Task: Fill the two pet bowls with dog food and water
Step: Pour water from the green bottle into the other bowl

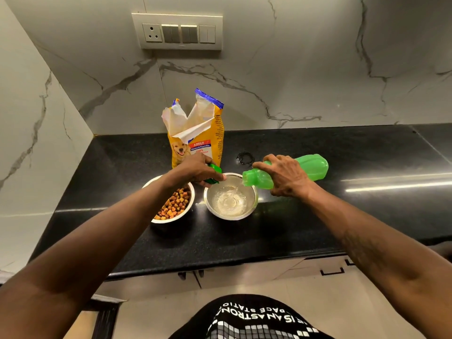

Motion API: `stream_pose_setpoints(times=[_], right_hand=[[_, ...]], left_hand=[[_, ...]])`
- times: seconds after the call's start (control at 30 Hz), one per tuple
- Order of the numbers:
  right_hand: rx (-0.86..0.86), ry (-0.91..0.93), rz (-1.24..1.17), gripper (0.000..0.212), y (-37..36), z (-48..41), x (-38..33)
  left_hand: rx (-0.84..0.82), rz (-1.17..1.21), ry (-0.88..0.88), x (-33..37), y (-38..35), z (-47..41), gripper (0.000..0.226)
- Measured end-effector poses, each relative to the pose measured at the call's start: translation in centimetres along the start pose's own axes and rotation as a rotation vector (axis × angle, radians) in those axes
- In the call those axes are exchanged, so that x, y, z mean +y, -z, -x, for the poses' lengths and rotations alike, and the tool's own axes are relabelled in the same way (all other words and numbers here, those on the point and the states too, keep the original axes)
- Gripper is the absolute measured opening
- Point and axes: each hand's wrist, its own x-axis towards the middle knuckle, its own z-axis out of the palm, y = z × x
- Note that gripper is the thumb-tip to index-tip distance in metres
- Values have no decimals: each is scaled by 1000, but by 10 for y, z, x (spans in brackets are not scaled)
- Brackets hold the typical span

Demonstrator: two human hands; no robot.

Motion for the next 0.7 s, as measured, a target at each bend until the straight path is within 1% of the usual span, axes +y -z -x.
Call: stream_pose_setpoints(times=[0.27,0.53,0.7], right_hand=[[8,4,5,95,0,-1,0],[5,5,15,97,-1,-2,1],[15,13,29,96,1,-4,1]], left_hand=[[6,4,22,-2,-3,-8,45],[-6,22,32,-1,-3,-8,45],[-15,16,27,-1,-3,-7,55]])
